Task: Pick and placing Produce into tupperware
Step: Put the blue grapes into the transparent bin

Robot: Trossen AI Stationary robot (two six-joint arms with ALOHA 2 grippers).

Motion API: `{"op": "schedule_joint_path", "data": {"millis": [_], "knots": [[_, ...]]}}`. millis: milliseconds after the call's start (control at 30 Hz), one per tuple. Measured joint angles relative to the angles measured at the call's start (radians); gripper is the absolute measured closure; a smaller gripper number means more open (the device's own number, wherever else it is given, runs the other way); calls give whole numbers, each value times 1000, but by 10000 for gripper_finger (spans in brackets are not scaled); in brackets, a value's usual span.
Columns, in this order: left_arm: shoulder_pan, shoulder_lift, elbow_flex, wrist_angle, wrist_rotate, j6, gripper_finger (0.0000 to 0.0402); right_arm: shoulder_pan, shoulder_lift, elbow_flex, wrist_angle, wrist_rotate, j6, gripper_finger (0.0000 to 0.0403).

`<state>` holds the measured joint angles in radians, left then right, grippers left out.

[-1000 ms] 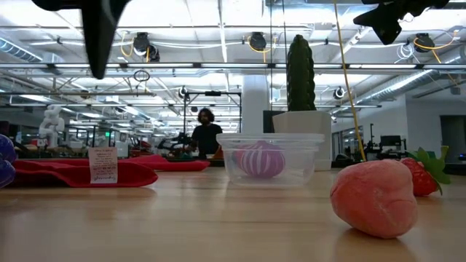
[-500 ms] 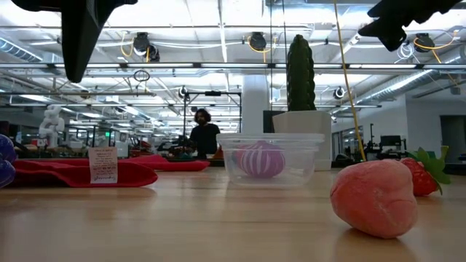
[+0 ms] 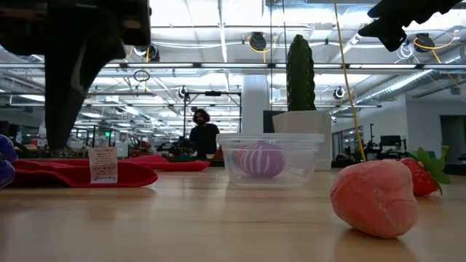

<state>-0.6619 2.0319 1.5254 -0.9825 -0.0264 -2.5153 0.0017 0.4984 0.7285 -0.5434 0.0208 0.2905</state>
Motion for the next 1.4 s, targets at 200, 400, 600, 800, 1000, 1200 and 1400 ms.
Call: {"op": "schedule_joint_path", "data": {"millis": [200,400,600,800,1000,1200,1400], "knots": [[1,0,-23,7,0,3,14,0,0,0,0,0,0,218],[1,0,-70,83,0,3,14,0,0,0,20,0,0,218],[1,0,-94,101,0,8,14,0,0,0,35,0,-23,218],[1,0,-94,95,0,14,14,0,0,0,54,0,-23,218],[1,0,-94,95,0,15,39,0,0,0,54,0,-23,218],[1,0,-94,97,-1,26,105,0,0,0,53,0,-23,218],[1,0,-94,98,-1,27,151,0,0,0,53,0,-23,218]]}}
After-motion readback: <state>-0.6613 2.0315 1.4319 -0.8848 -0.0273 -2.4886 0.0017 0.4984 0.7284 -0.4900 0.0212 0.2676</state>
